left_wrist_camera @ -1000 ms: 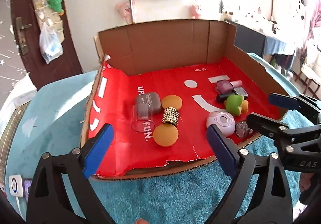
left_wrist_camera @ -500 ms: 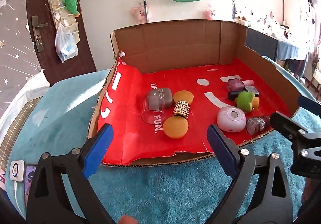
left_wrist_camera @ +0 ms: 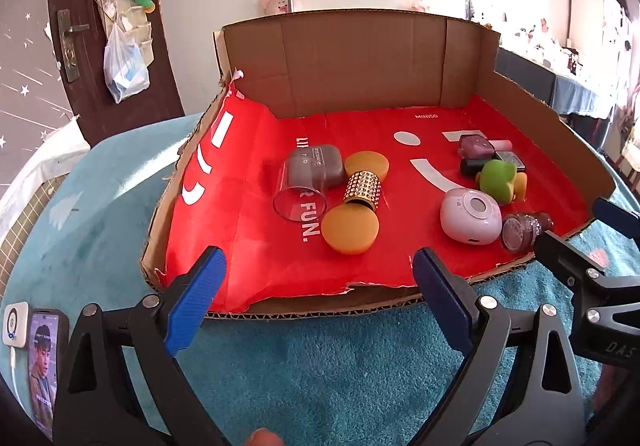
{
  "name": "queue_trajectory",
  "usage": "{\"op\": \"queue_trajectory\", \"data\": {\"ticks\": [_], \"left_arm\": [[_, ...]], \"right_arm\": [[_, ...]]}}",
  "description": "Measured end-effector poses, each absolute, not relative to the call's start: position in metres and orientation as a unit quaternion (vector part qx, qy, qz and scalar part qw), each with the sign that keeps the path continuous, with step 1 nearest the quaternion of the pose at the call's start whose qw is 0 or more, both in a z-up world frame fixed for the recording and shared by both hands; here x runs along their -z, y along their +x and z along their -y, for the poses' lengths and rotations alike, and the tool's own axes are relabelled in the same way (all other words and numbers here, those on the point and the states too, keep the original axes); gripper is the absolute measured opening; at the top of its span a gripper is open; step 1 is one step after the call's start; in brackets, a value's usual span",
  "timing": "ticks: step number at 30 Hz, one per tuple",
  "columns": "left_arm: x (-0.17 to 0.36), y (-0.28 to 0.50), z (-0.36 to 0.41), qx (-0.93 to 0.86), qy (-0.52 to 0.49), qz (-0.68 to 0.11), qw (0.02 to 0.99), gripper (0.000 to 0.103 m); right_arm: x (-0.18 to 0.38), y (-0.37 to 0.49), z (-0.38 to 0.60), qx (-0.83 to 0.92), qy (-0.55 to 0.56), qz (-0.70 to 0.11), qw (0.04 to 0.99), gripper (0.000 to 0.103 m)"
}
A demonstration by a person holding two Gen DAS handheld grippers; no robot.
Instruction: Organize rigid objects
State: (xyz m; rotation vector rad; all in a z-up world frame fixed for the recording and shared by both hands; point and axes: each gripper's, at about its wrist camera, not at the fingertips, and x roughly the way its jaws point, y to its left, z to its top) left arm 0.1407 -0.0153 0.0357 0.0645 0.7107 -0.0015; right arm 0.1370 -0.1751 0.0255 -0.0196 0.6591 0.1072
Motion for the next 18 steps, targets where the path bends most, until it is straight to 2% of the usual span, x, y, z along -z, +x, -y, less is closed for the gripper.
{"op": "queue_trajectory", "data": {"ticks": [9, 18], "left_arm": [[-0.0312, 0.1431, 0.0092, -0.001, 0.013, -0.353, 0.936, 0.103], [-0.0296, 0.1438, 0.0074, 0.002, 0.008, -0.353, 0.936, 0.103]], "right_arm": [[-0.0245, 0.1376, 0.1744, -0.047, -0.013, -0.326, 0.944, 0.103], [-0.0238, 0.1379, 0.1756, -0.046, -0.013, -0.327, 0.944, 0.103]]}}
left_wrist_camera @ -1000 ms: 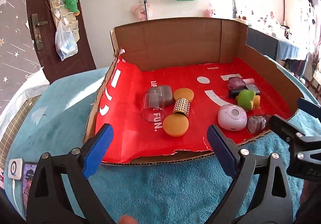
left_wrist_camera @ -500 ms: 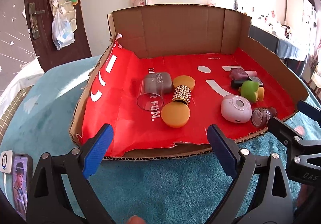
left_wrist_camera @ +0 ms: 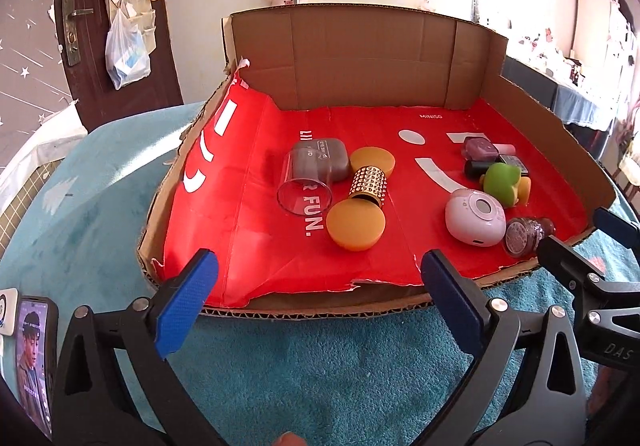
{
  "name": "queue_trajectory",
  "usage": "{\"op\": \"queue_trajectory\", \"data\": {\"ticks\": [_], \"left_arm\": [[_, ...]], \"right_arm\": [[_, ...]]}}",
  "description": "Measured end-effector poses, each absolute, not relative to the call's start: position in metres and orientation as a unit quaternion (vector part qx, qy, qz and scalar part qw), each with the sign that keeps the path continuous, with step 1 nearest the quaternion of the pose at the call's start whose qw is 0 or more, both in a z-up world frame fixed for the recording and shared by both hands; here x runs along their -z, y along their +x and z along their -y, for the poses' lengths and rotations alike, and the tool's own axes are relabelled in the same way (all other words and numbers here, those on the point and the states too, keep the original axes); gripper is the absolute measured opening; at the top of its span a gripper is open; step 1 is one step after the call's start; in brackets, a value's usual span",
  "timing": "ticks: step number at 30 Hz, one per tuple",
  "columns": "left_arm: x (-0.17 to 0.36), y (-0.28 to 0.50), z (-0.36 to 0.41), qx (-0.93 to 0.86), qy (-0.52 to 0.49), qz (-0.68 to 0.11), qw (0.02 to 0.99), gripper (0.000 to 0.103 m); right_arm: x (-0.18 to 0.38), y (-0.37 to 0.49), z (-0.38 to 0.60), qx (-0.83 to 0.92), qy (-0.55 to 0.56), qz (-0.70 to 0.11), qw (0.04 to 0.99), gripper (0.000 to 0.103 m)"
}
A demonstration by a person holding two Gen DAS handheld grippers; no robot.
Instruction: Organize rigid objects
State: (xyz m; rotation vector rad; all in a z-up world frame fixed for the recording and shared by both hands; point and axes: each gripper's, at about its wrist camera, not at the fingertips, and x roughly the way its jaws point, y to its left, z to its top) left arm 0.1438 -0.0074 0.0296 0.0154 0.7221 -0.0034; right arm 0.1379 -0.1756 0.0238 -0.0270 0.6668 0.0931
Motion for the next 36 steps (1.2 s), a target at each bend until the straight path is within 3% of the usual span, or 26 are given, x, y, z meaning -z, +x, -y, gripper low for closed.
{"op": "queue_trajectory", "data": {"ticks": [36], "left_arm": [[-0.0290, 0.1438, 0.0088, -0.001, 0.010, -0.351, 0.936, 0.103]], "right_arm": [[-0.0235, 0.1380, 0.1760, -0.046, -0.012, -0.327, 0.944, 0.103]]}}
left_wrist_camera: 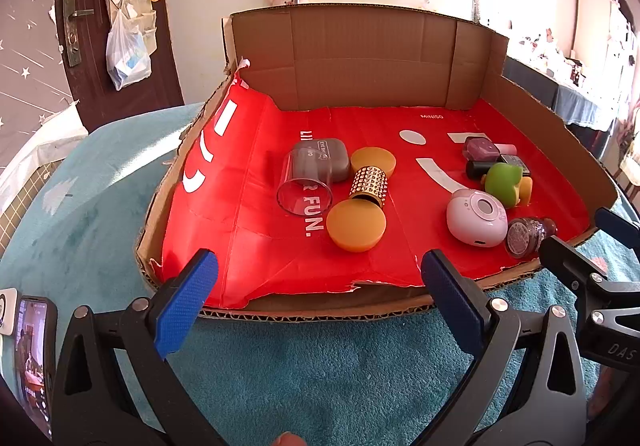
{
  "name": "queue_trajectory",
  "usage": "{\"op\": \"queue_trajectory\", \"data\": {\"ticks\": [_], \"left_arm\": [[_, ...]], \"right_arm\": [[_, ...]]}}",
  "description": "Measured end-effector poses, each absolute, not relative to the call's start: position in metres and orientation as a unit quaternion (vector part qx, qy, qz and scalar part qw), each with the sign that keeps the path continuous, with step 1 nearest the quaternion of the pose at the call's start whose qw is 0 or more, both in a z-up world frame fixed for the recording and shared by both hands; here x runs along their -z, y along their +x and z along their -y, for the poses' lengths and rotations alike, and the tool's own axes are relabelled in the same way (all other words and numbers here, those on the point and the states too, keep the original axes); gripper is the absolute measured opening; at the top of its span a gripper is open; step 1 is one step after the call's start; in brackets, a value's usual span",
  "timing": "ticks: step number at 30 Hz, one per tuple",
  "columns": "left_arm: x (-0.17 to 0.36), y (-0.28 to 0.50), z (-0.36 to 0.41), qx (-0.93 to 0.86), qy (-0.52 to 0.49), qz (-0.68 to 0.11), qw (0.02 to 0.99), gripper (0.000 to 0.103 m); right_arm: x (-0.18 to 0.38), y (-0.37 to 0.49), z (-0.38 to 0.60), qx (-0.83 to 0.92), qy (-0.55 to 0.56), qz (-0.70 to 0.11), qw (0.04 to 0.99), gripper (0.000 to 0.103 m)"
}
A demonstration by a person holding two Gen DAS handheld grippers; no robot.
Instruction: Organize rigid objects
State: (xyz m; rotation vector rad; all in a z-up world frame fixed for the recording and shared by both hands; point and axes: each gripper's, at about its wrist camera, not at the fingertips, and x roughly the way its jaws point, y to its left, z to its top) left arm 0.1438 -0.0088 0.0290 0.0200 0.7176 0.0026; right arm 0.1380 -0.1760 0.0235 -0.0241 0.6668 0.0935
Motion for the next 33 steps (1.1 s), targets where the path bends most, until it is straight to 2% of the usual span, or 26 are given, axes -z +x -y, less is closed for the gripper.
{"op": "queue_trajectory", "data": {"ticks": [20, 27, 33], "left_arm": [[-0.034, 0.144, 0.008, 0.000, 0.017, -0.350, 0.937, 0.103], [-0.065, 0.118, 0.017, 0.016, 0.035, -0.313, 0.949, 0.103], [-0.059, 0.097, 0.018, 0.030, 0.037, -0.337, 0.940, 0.103]], "right_arm": [[-0.024, 0.138, 0.176, -0.046, -0.012, -0.328, 0.944, 0.103], [-0.047, 0.125, 0.178, -0.062, -0.003, -0.307, 0.950, 0.103], [-0.056, 0.103, 0.185, -0.075, -0.003, -0.311, 0.948, 0.103]]}}
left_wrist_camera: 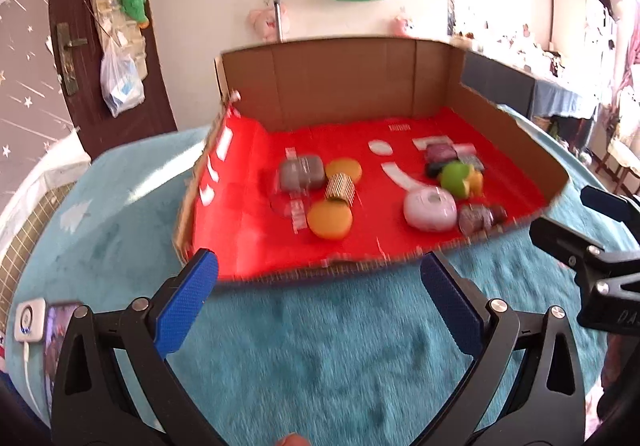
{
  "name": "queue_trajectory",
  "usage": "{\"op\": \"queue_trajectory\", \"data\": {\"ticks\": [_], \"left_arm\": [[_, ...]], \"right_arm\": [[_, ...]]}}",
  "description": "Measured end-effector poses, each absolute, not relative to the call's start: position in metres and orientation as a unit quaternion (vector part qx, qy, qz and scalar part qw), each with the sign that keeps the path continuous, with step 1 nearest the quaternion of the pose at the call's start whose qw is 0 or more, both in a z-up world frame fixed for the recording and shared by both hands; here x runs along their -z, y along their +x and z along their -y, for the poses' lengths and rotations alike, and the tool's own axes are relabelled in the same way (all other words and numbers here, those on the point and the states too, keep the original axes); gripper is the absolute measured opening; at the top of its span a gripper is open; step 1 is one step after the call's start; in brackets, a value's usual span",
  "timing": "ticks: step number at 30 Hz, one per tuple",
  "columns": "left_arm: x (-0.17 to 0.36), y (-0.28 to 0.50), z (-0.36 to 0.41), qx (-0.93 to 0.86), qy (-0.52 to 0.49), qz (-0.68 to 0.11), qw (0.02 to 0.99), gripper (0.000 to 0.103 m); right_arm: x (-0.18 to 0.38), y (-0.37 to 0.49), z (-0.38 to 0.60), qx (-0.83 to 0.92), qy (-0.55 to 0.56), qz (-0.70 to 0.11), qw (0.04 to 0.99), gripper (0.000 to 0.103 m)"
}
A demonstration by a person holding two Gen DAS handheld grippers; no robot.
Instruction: Organize rigid objects
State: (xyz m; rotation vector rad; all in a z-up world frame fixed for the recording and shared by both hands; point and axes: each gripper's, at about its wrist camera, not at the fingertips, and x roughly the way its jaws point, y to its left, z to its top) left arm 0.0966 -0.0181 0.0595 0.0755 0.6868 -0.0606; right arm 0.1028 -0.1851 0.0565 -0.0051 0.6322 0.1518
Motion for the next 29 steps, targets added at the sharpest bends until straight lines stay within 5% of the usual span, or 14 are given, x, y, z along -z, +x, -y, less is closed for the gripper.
{"op": "queue_trajectory", "data": {"ticks": [29], "left_arm": [[0.001, 0.101, 0.030, 0.044, 0.025, -0.449, 0.892, 0.103]], "right_arm": [[0.015, 0.104, 0.195, -0.064, -0.007, -0.426, 0.903, 0.103]]}}
